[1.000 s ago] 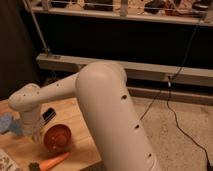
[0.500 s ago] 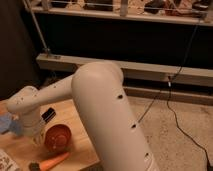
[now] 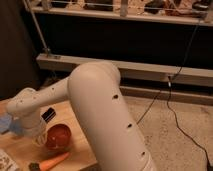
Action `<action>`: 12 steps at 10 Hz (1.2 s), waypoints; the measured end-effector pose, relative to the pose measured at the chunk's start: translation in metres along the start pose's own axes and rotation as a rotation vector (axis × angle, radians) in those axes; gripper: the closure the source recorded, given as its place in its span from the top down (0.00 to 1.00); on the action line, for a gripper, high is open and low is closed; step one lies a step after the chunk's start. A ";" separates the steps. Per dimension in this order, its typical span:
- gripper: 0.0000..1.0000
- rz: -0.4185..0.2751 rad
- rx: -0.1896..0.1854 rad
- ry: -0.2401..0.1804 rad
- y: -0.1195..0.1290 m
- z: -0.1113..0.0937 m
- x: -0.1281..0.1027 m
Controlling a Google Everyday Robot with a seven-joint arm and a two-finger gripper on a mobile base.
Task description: Push the ceramic bowl across the table
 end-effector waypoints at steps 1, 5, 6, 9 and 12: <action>0.00 0.001 0.009 0.002 -0.001 0.001 0.000; 0.00 0.005 0.040 -0.022 -0.004 -0.009 -0.006; 0.00 0.005 0.046 -0.028 -0.004 -0.011 -0.007; 0.00 0.010 0.053 -0.027 -0.005 -0.010 -0.006; 0.00 0.018 0.078 -0.010 -0.011 -0.004 -0.002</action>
